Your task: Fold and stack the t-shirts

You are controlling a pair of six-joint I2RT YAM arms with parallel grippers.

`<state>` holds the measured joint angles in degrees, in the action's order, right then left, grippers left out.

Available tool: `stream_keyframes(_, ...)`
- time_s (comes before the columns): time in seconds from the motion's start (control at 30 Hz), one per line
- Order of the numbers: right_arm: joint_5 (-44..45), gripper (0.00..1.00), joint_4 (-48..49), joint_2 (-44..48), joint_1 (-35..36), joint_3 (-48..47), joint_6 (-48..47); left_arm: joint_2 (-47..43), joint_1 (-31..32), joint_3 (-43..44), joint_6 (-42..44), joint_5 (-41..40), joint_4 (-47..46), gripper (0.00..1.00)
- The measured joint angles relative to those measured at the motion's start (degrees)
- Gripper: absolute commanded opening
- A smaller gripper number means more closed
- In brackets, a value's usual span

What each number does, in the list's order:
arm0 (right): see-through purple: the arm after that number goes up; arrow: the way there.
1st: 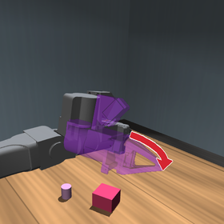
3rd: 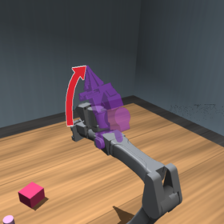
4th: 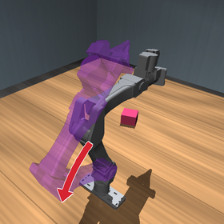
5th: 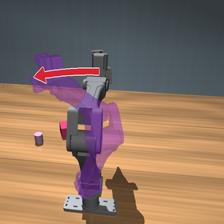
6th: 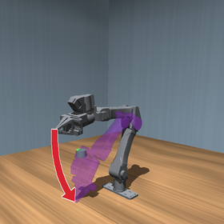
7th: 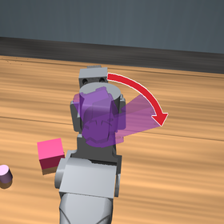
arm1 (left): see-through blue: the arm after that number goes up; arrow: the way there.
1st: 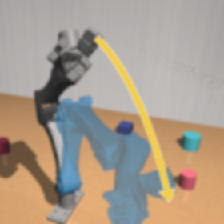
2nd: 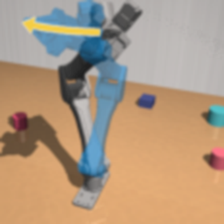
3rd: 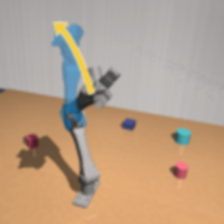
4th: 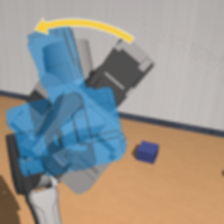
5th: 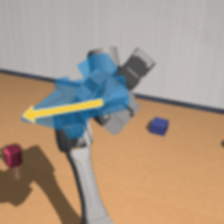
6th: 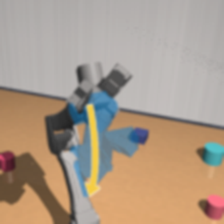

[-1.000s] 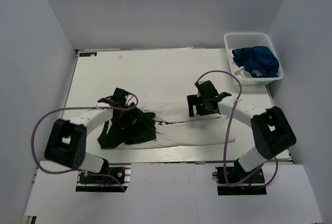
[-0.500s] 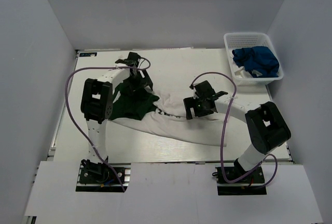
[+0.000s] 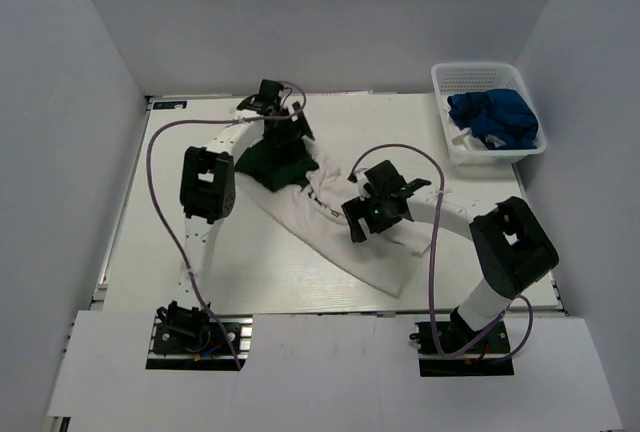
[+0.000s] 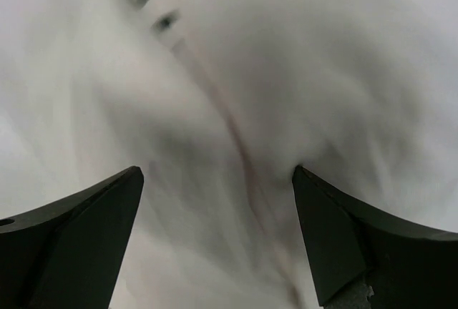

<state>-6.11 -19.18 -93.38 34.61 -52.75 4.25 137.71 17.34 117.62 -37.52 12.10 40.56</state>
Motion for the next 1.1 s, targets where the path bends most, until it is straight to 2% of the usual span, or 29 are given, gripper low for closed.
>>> stream_keyframes(0.07, -3.93, 0.90, -1.40, -0.57, 2.64, -0.74, -3.19, 4.85, 0.35, 7.10, -0.52, 1.27, -4.15, 0.99)
stream_keyframes(0.1, -6.51, 0.90, -2.91, -1.57, 4.52, -2.19, -4.74, 9.79, 0.68, 13.97, -1.33, 2.10, -6.58, 0.99)
stream_keyframes(0.17, -10.73, 0.90, -7.15, -6.27, 8.79, -8.20, -7.67, 15.37, 1.07, 20.37, -4.02, 4.26, -13.40, 0.99)
stream_keyframes(0.2, -13.00, 0.83, -8.83, -9.90, 11.39, -12.94, -10.10, 17.97, 1.33, 22.51, -6.19, 5.81, -18.58, 0.99)
stream_keyframes(0.23, -15.04, 0.79, -9.97, -12.79, 13.38, -16.90, -12.31, 19.58, 1.57, 23.21, -8.13, 6.69, -23.10, 0.99)
stream_keyframes(0.3, -18.86, 0.79, -13.40, -17.79, 16.76, -24.44, -15.54, 22.03, 2.19, 23.56, -11.78, 6.97, -31.56, 0.99)
stream_keyframes(0.33, -20.20, 0.87, -14.45, -19.43, 18.23, -26.95, -16.92, 22.80, 2.43, 23.54, -13.09, 6.82, -34.62, 0.99)
stream_keyframes(0.4, -22.18, 0.90, -16.79, -20.61, 20.37, -29.14, -18.75, 23.50, 2.71, 23.47, -14.69, 6.05, -38.18, 0.99)
stream_keyframes(0.6, -26.69, 0.90, -20.26, -17.51, 20.35, -28.22, -21.18, 21.92, 2.75, 19.54, -14.19, 4.44, -42.07, 0.99)
stream_keyframes(0.8, -25.07, 0.90, -17.20, -8.37, 19.54, -24.00, -19.26, 19.15, 1.70, 18.80, -9.46, 1.55, -38.77, 0.99)
stream_keyframes(0.97, -16.55, 0.90, -12.37, -0.96, 19.45, -18.78, -15.04, 12.52, -0.59, 17.40, -4.59, 1.07, -35.15, 0.99)
stream_keyframes(1.1, -8.31, 0.90, -7.23, 2.23, 18.67, -15.80, -10.12, 0.70, -2.23, 11.69, 0.20, 1.14, -29.68, 0.99)
